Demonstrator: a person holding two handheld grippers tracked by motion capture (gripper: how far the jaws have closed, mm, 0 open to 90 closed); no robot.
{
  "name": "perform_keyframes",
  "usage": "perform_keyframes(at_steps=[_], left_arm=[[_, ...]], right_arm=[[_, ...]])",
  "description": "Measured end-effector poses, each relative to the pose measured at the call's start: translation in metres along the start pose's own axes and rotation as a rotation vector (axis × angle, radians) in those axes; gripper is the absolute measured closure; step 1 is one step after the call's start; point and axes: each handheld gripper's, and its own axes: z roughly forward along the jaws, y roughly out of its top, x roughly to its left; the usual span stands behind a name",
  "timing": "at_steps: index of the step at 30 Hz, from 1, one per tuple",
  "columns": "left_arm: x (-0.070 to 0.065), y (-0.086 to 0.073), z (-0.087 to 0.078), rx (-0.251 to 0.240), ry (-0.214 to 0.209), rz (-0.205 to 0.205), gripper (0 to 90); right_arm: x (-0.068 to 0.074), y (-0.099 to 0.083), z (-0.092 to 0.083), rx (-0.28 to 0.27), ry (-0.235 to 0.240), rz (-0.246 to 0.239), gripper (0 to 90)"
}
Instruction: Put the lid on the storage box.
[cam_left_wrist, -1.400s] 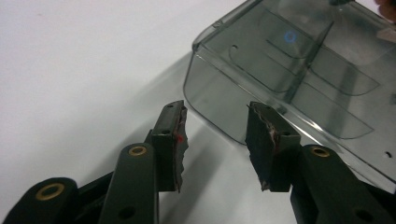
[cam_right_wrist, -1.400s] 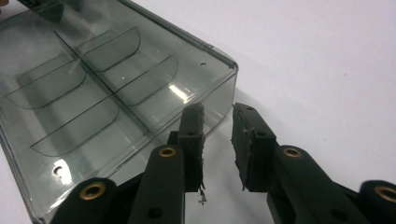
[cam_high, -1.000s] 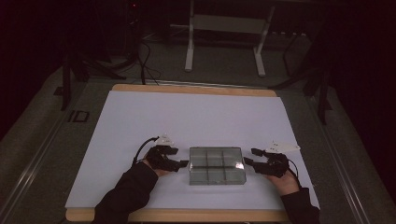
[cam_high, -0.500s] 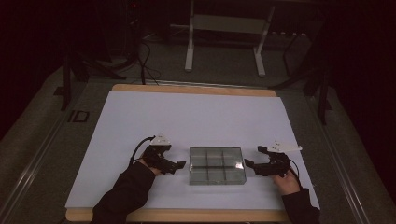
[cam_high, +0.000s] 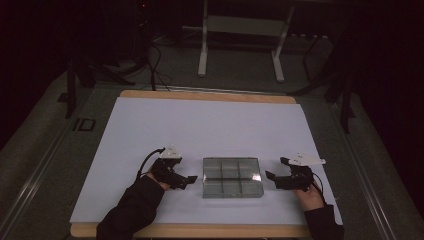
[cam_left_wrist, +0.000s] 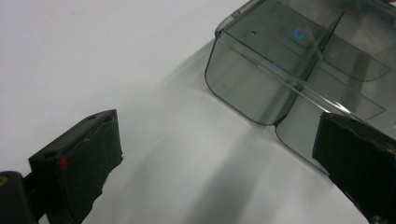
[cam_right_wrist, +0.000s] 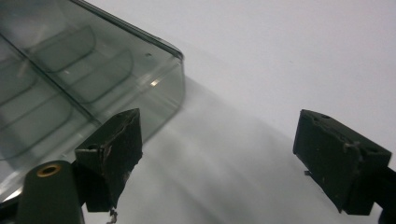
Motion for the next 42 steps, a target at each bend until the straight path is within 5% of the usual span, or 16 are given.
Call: perform_keyframes(at_steps=[12,42], left_arm=[[0.003,-0.011,-0.011,0.006,0.002,-0.001,2.7],[-0.002,-0.046,-0.033,0.036,0.102,-0.006,2.8]], right_arm=[[-0.002,-0.012,-0.012,0.008,-0.032,0.012,15.6],[0.003,-0.041,-0.032,0.05,-0.097,0.037,15.5]])
